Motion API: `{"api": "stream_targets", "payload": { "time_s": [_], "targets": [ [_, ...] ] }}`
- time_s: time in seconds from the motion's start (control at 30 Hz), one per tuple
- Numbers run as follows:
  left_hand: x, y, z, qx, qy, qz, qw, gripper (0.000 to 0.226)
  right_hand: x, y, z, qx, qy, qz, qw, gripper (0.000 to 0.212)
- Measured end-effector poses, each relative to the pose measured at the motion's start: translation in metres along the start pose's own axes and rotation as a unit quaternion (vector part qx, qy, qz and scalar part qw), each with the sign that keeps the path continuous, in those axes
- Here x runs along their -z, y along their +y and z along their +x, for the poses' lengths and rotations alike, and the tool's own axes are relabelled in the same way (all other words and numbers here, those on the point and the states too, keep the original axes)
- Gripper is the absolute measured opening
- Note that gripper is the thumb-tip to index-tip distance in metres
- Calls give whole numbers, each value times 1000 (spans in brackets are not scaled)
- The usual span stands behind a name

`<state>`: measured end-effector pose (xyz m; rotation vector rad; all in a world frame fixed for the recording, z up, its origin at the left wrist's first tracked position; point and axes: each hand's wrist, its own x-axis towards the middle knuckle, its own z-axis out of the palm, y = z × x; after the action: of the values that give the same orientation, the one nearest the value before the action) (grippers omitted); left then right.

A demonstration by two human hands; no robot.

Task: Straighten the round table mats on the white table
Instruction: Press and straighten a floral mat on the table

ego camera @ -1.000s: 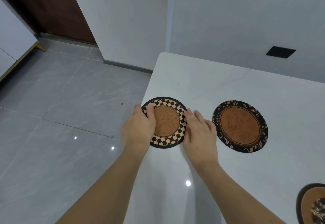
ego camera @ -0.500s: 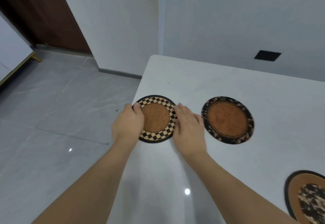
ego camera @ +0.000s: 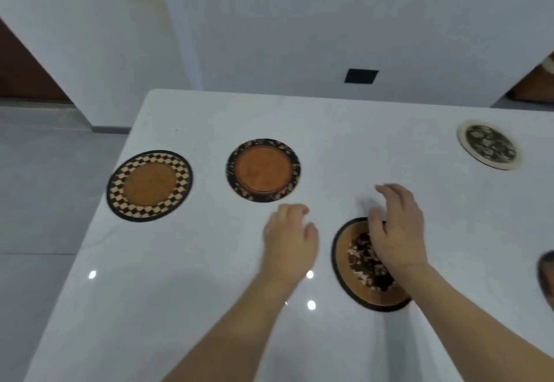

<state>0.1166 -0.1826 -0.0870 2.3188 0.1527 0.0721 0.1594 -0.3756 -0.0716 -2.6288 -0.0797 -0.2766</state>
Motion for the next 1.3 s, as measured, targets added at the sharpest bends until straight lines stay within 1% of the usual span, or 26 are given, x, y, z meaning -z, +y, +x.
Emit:
{"api": "stream_targets", "payload": {
  "time_s": [0.03,0.1,0.17,0.23,0.4,0.53,0.7,0.77,0.8,0.93,0.97,1.13,1.23,1.3],
  "targets": [
    [-20,14,-6,-8,-22,45,999,37,9,24,-4,-18,-22,-40,999,46],
    [-45,26,-16,-94,-33,151,983,42,16,59,-16,-32,-63,-107,992,50],
    [-54,25,-19,-141,-30,202,969,47,13,76,-25,-37,-71,-113,990,47],
    [-56,21,-18,-140,-26,221,965,50,9,81,-25,-32,-71,-94,992,39],
    [-56,22,-16,-138,-28,234,962,50,11,79,-21,-26,-76,-84,993,21],
    [-57,20,-16,-135,-17,245,960,50,11,80,-22,-21,-81,-75,994,16],
    [-56,25,-16,-110,-18,245,963,52,13,81,-23,-15,-91,-16,996,5],
    [-56,25,-15,-102,-14,247,964,53,14,82,-22,-11,-87,-1,996,5],
    [-57,26,-15,-100,-9,249,963,52,15,83,-21,-8,-90,8,996,9],
    [-57,25,-16,-104,-6,261,960,53,16,85,-21,4,-115,29,993,34],
    [-57,26,-16,-100,-11,259,961,53,16,85,-21,9,-117,28,993,37],
    [-56,28,-17,-94,-12,251,963,50,13,90,-22,37,-84,61,994,26],
    [-55,30,-21,-72,5,227,971,46,14,94,-26,18,-91,146,985,23],
    [-54,36,-24,-25,32,172,984,34,19,94,-30,-3,-97,212,972,17]
  ]
}}
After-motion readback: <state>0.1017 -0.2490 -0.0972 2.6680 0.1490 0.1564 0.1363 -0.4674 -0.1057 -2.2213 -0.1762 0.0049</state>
